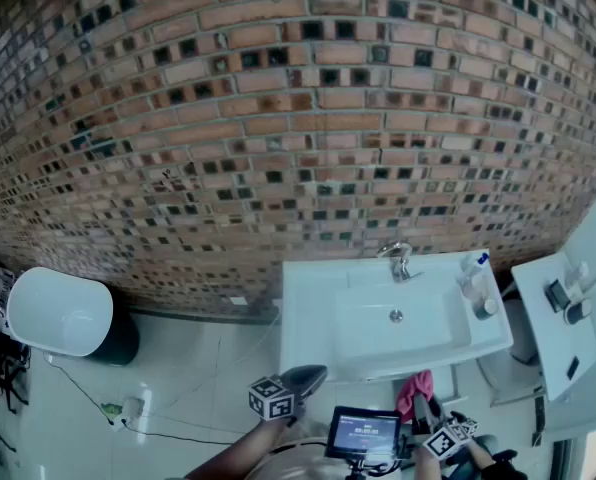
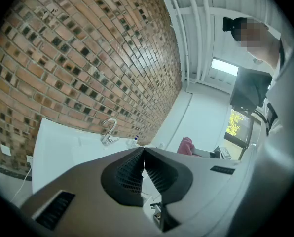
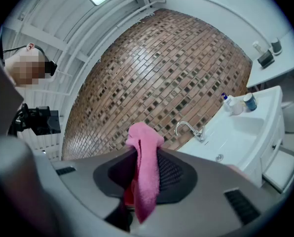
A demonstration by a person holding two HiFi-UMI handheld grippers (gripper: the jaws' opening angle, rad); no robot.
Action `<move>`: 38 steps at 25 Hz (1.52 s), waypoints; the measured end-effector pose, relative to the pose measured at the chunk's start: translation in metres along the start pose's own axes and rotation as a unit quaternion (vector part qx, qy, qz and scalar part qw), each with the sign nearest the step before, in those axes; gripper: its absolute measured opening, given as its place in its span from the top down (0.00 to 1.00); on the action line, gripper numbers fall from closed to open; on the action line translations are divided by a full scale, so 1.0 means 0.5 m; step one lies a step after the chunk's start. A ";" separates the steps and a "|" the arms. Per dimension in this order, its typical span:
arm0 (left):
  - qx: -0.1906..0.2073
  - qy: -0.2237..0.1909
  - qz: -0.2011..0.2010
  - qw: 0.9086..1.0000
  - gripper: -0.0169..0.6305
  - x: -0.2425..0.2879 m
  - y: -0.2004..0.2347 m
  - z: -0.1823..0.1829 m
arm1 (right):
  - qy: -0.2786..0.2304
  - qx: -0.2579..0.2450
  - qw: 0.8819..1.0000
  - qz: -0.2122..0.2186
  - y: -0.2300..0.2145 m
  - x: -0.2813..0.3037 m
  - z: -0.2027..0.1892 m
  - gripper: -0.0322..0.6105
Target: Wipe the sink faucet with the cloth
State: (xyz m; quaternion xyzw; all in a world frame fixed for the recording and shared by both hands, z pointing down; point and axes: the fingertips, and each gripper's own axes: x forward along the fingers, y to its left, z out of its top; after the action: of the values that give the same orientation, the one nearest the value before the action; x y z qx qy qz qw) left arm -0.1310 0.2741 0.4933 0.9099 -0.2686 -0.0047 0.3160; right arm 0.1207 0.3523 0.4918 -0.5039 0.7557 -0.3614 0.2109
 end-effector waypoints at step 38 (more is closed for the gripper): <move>0.051 0.043 -0.131 0.989 0.99 -0.025 0.316 0.247 | -0.034 -0.076 0.991 -0.106 0.146 0.381 -0.093 0.77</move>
State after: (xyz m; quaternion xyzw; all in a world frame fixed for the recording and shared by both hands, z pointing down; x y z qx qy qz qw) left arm -0.2404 0.1062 0.4838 0.9515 -0.1336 0.0068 0.2769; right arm -0.0325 0.2106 0.4752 -0.6079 0.7155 -0.3060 0.1580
